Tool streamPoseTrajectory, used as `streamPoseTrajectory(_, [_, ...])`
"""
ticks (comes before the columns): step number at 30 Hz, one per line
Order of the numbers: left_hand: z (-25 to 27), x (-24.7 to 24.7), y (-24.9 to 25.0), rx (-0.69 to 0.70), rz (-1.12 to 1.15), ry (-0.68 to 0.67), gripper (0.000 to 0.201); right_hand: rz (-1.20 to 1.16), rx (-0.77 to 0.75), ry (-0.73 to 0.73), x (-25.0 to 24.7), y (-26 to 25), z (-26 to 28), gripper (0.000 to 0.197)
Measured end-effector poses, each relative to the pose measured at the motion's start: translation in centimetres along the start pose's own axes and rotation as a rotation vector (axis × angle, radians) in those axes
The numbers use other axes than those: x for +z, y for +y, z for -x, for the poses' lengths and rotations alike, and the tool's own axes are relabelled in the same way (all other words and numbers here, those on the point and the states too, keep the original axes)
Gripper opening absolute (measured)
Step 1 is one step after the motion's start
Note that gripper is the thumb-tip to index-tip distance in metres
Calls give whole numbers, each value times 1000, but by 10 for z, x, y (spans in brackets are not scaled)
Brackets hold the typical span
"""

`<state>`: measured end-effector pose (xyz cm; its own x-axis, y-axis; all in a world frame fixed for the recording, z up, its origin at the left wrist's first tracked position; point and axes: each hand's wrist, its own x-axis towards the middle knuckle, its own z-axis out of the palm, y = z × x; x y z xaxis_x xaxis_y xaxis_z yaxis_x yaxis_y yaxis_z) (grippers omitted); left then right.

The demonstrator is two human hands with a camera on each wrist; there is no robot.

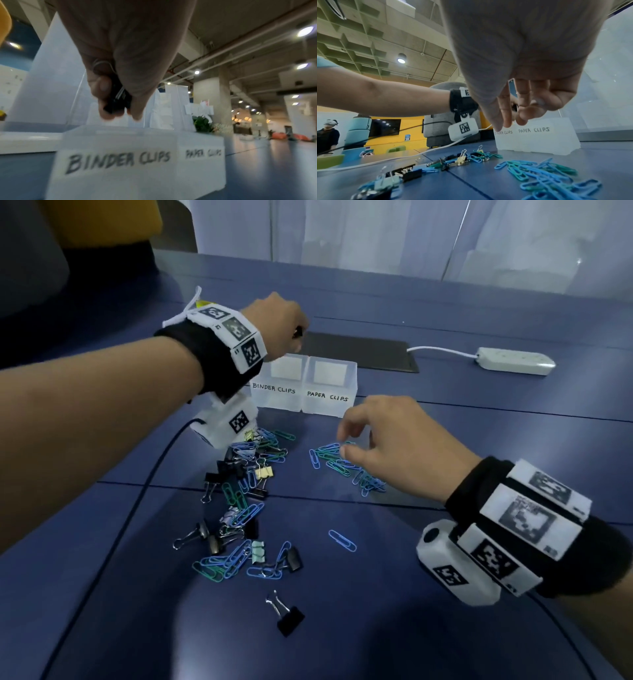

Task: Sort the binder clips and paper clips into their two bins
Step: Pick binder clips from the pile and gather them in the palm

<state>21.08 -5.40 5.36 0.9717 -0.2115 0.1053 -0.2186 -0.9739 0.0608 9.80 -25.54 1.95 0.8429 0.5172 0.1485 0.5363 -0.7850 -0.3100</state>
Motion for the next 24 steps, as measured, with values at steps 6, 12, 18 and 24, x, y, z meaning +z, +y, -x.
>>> streamPoseTrajectory(6, [6,21,-7,134,-98,-144,20,4,-1,18,-6,4,7,13])
streamPoseTrajectory(12, [9,16,-7,164,-141,-339,16,16,8,24,-6,7,14,11])
streamPoseTrajectory(18, [16,17,-6,168,-71,-473,13,9,17,7,-2,2,21,10])
streamPoseTrajectory(24, [19,12,-11,167,-9,-448,10,9,20,-17,4,-10,22,9])
